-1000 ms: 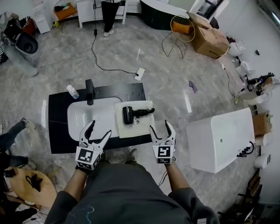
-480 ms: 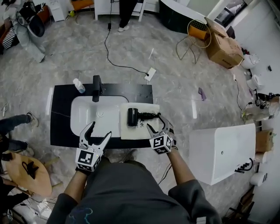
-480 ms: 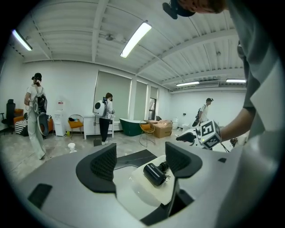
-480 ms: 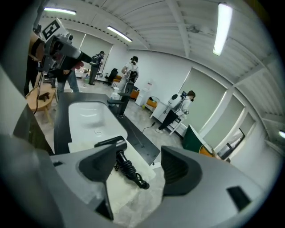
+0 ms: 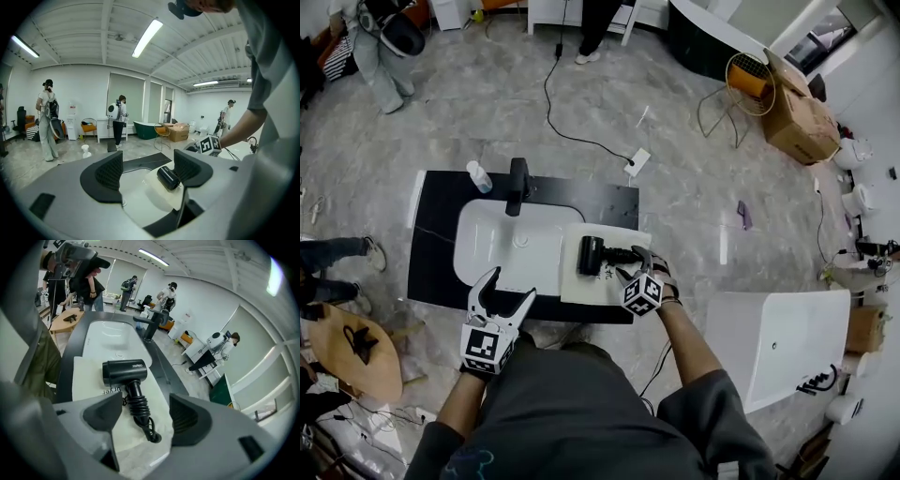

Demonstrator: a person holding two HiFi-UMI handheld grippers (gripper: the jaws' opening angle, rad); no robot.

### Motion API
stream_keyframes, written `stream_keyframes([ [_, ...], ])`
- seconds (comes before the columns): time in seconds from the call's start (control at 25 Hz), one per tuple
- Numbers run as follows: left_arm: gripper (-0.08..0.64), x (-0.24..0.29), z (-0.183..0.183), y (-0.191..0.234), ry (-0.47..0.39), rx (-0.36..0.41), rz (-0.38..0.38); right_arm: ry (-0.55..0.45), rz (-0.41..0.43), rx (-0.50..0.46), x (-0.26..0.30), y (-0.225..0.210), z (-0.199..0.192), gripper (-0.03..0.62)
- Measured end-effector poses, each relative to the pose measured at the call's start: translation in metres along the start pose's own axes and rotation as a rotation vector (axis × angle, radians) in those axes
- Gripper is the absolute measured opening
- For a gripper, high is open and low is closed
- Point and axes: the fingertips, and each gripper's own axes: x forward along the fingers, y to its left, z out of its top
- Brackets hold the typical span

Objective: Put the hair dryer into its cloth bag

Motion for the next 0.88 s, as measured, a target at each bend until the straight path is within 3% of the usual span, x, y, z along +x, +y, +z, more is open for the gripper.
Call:
stream_keyframes([
  [0.48, 0.341, -0.015, -0.017, 0.011, 0.044, -0.031, 0.108, 0.117, 0.22, -0.193, 0.065, 0.022, -0.022, 0.284],
  [0.88, 0.341, -0.015, -0.025, 0.016, 0.078, -0.034, 0.138, 0.179, 0.392, -0.236, 0.095, 0.036, -0.03, 0.27],
])
